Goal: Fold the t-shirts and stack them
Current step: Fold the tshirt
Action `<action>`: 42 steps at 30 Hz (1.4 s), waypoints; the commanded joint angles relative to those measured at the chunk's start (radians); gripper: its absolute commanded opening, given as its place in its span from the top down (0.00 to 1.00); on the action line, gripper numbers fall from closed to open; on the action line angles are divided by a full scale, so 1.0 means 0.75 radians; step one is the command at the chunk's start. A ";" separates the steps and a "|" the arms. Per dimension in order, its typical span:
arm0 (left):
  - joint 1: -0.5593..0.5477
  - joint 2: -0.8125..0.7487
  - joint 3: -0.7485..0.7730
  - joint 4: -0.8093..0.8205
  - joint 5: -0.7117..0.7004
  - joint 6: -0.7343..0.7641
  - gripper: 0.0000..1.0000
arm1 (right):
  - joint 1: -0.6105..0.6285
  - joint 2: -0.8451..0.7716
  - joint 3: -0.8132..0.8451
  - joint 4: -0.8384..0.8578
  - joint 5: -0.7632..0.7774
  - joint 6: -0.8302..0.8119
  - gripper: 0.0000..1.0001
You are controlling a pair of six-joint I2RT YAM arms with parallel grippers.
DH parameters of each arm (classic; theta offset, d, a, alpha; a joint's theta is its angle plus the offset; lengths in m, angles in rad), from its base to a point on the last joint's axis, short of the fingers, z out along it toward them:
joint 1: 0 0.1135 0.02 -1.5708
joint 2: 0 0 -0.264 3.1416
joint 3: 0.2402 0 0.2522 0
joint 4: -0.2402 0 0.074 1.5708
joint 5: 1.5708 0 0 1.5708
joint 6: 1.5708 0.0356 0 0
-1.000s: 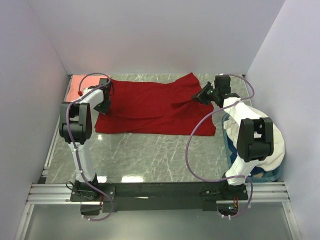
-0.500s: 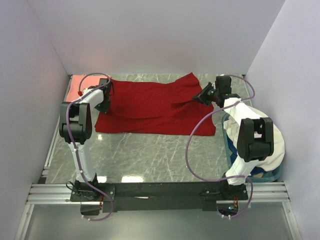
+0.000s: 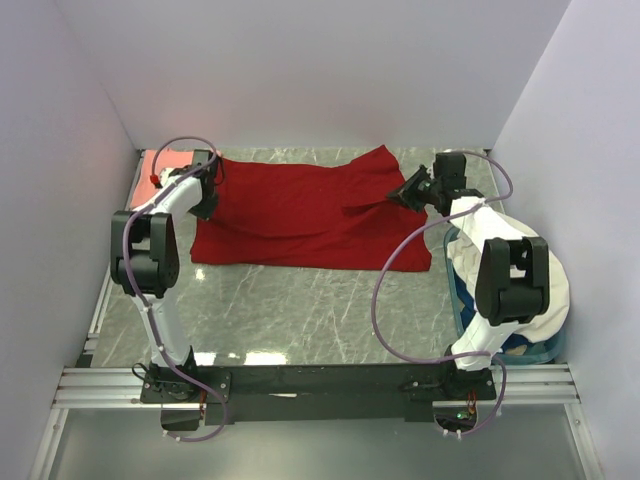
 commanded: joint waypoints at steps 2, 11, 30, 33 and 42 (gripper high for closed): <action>0.002 -0.070 -0.009 0.001 -0.021 0.021 0.99 | -0.017 -0.085 -0.009 0.053 -0.020 0.004 1.00; 0.014 -0.066 -0.032 0.011 -0.019 0.019 0.99 | -0.054 -0.120 -0.041 0.079 -0.034 0.000 1.00; 0.028 0.016 0.093 0.029 0.003 0.080 0.99 | -0.105 -0.098 -0.068 0.090 -0.040 -0.006 1.00; 0.028 0.040 0.114 0.033 0.009 0.091 0.99 | -0.109 -0.087 -0.068 0.090 -0.036 -0.006 1.00; 0.036 0.065 0.114 0.121 0.068 0.154 0.99 | -0.111 -0.047 -0.062 0.096 -0.034 -0.012 1.00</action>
